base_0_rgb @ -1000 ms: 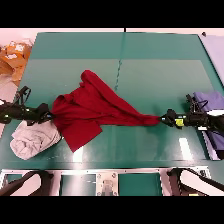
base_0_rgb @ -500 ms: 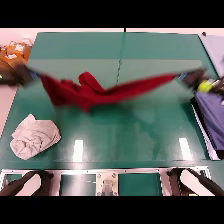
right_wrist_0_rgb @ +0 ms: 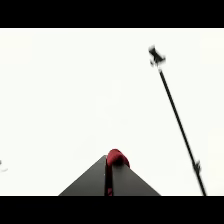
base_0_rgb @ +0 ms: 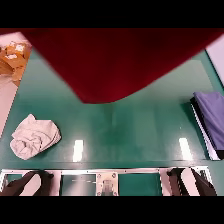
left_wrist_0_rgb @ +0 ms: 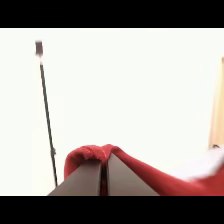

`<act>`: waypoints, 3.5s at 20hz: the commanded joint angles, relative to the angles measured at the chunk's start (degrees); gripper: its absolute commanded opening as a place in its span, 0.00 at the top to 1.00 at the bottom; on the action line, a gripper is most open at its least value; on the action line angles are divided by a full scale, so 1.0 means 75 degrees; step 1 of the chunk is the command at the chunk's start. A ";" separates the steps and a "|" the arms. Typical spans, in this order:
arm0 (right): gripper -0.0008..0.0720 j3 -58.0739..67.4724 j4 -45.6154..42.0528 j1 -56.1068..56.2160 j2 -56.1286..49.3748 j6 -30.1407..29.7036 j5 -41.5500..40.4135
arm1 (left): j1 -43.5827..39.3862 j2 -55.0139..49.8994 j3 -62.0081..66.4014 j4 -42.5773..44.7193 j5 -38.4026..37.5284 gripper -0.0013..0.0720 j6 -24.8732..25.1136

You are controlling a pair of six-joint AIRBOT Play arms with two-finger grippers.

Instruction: Fold the shirts.

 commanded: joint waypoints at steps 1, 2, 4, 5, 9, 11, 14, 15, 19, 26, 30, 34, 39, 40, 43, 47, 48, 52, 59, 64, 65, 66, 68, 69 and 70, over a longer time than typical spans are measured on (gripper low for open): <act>0.97 0.0629 -0.0090 -0.0501 0.0364 0.0187 -0.0411 | 0.0006 0.0064 0.0358 0.1352 -0.0239 0.96 -0.0586; 0.97 0.0627 -0.0230 -0.0501 0.0361 0.0187 -0.0440 | 0.0006 0.0061 0.0233 0.1714 -0.0239 0.96 -0.0603; 0.97 0.0554 -0.0941 -0.0501 0.0291 0.0350 -0.0396 | 0.0006 0.0061 -0.0332 0.2209 -0.0283 0.96 -0.0737; 0.97 0.0391 -0.1166 -0.0501 0.0256 0.0443 -0.0233 | 0.0003 0.0061 -0.0796 0.2183 -0.0373 0.96 -0.0743; 0.97 -0.1923 -0.1466 -0.0425 0.0146 0.0271 0.0108 | 0.0003 -0.0402 -0.3200 0.1157 -0.0979 0.96 -0.0245; 0.97 -0.3628 -0.1472 0.0154 -0.0108 -0.0525 -0.0009 | -0.0248 -0.0842 -0.4491 0.0560 -0.1035 0.96 0.0198; 0.97 -0.6024 -0.1475 0.1731 -0.1128 -0.1664 -0.1483 | -0.1189 -0.1883 -0.6164 0.0612 -0.0449 0.96 0.0758; 0.97 -0.6505 -0.1475 0.2162 -0.1682 -0.1964 -0.2229 | -0.1413 -0.2361 -0.6595 0.0793 0.0219 0.96 0.0816; 0.97 -0.6100 -0.1343 0.2812 -0.5126 -0.2314 -0.3118 | -0.1504 -0.4616 -0.6691 0.0624 0.1687 0.96 0.0877; 0.97 -0.2218 -0.0924 0.3066 -0.8754 -0.1888 -0.1163 | -0.1501 -0.5805 -0.5625 -0.0356 0.2891 0.96 0.1690; 0.97 -0.1000 -0.0927 0.3252 -0.8819 -0.1641 -0.1498 | -0.1501 -0.5805 -0.5237 -0.0318 0.3261 0.96 0.1690; 0.97 -0.0530 -0.0959 0.3287 -0.8819 -0.1626 -0.1676 | -0.1501 -0.5814 -0.5240 0.0085 0.3118 0.96 0.1682; 0.97 -0.0656 -0.3095 0.3016 -0.8801 -0.0527 0.0015 | -0.1376 -0.5814 -0.5257 0.2684 0.1649 0.96 0.0513; 0.97 -0.0807 -0.3555 0.2990 -0.8789 -0.0312 0.0399 | -0.1376 -0.5814 -0.5298 0.3421 0.1440 0.96 0.0178; 0.97 -0.1836 -0.3847 0.2975 -0.8472 -0.0303 0.0664 | -0.1378 -0.5986 -0.5304 0.4127 0.0959 0.96 0.0017; 0.97 -0.2955 -0.3870 0.2987 -0.7845 -0.0487 0.0667 | -0.1609 -0.6496 -0.5304 0.4182 0.0079 0.96 0.0152; 0.97 -0.3124 -0.3870 0.3002 -0.7749 -0.0484 0.0667 | -0.1655 -0.6595 -0.5301 0.4299 -0.0210 0.96 0.0140; 0.97 -0.3392 -0.3870 0.3010 -0.7726 -0.0484 0.0801 | -0.1655 -0.6682 -0.5295 0.4491 -0.0609 0.96 -0.0003; 0.40 -0.2600 -0.3978 0.2667 -0.7723 -0.0475 0.2736 | -0.1524 -0.6656 -0.4628 0.4269 -0.2556 0.15 -0.0300; 0.97 -0.2366 -0.4252 0.1807 -0.7513 -0.0280 0.4016 | -0.1259 -0.6397 -0.4339 0.4610 -0.3934 0.96 -0.1134; 0.97 -0.2661 -0.4296 0.1670 -0.7306 -0.0291 0.4051 | -0.1262 -0.6304 -0.4398 0.4625 -0.4115 0.96 -0.1224; 0.97 -0.3086 -0.4293 0.1550 -0.7015 -0.0367 0.3984 | -0.1306 -0.6085 -0.4584 0.4631 -0.4226 0.96 -0.1303; 0.97 -0.4377 -0.4293 0.1355 -0.6062 -0.0691 0.3515 | -0.1384 -0.5246 -0.5517 0.4654 -0.4039 0.96 -0.1323; 0.97 -0.5234 -0.4293 0.1236 -0.5403 -0.0708 0.3165 | -0.1425 -0.4567 -0.6306 0.4660 -0.3710 0.96 -0.1326; 0.97 -0.6091 -0.4290 0.1137 -0.4724 -0.0705 0.2760 | -0.1451 -0.3824 -0.7166 0.4657 -0.3287 0.96 -0.1384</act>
